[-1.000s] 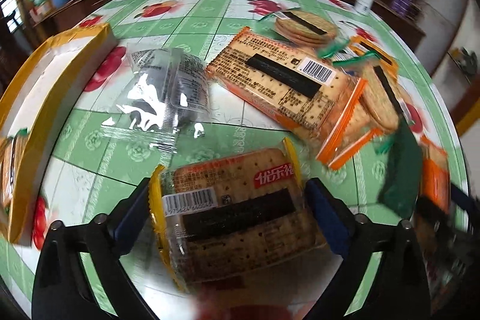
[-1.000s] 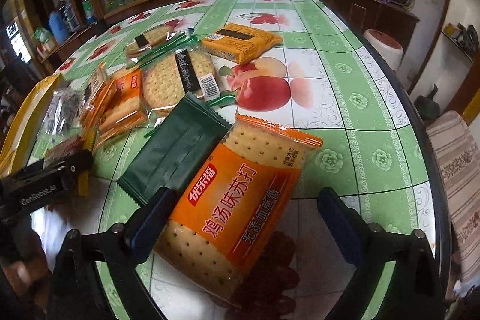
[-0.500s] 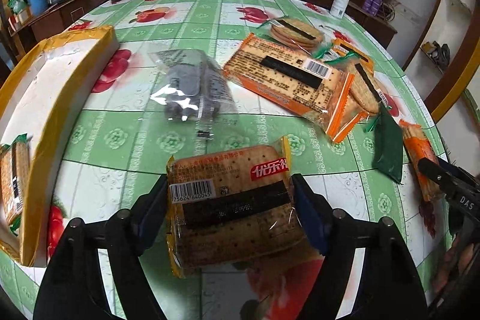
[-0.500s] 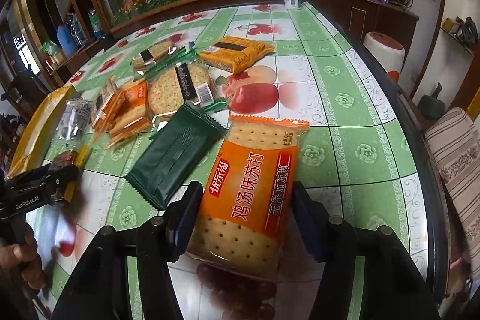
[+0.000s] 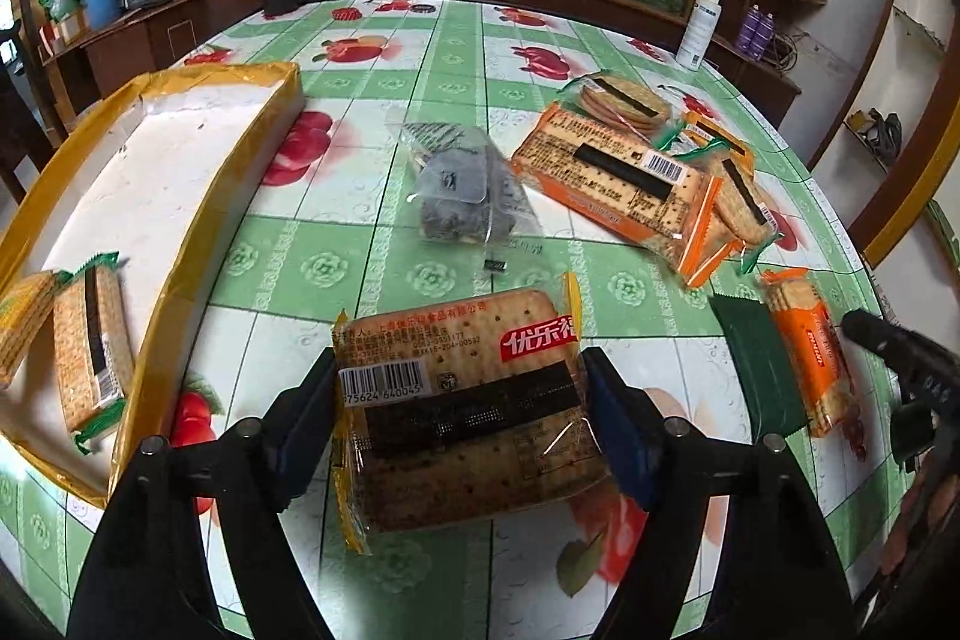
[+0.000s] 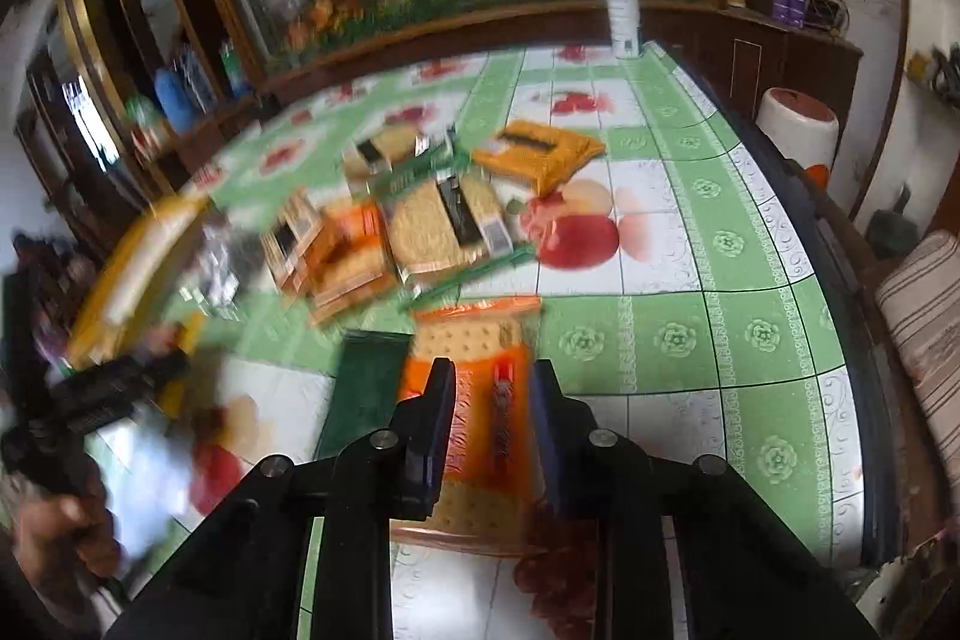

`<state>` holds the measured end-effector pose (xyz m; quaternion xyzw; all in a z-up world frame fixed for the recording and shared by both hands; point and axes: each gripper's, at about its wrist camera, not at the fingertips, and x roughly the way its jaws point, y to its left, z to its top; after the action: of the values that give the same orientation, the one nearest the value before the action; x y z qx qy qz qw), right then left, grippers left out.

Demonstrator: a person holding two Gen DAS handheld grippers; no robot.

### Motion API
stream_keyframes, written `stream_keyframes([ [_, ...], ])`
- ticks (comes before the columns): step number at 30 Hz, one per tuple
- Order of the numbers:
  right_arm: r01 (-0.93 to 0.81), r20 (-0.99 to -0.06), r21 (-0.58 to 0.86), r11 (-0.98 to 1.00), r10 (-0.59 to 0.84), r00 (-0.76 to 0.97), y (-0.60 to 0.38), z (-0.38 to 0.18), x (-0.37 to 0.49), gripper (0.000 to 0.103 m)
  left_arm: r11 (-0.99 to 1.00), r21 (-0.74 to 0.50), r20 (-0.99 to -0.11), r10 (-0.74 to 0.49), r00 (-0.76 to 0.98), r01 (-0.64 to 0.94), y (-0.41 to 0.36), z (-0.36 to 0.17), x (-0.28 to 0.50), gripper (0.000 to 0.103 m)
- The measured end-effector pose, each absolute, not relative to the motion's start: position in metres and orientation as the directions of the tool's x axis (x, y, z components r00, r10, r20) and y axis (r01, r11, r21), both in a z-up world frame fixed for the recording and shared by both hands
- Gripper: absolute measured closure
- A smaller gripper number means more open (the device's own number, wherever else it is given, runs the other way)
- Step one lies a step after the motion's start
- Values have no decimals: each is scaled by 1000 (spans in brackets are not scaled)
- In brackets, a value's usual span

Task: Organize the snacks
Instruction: 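Lift both held packs and carry them over the yellow-rimmed tray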

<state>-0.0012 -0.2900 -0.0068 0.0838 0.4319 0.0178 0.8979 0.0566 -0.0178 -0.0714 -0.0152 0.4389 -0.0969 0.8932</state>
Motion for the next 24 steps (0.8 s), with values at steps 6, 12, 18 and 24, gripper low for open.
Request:
stream_keyframes([
  [6,74,-808,111,991,46,587,-280,-27,1,16,981,-119,-778,-186,600,150,-13,-71,53,26],
  [12,49,-836,80,996,40,547,-261,-43,16,19,980,-113,-768,-190,611,162,-14,-65,51,26],
  [18,13,-818,129,992,99,567,-260,-41,14,47,986,-86,-738,-158,656,140,-8,-51,47,26],
  [24,-15,-757,173,985,143,637,-258,-14,5,47,995,-52,-711,-100,697,89,8,-38,46,26],
])
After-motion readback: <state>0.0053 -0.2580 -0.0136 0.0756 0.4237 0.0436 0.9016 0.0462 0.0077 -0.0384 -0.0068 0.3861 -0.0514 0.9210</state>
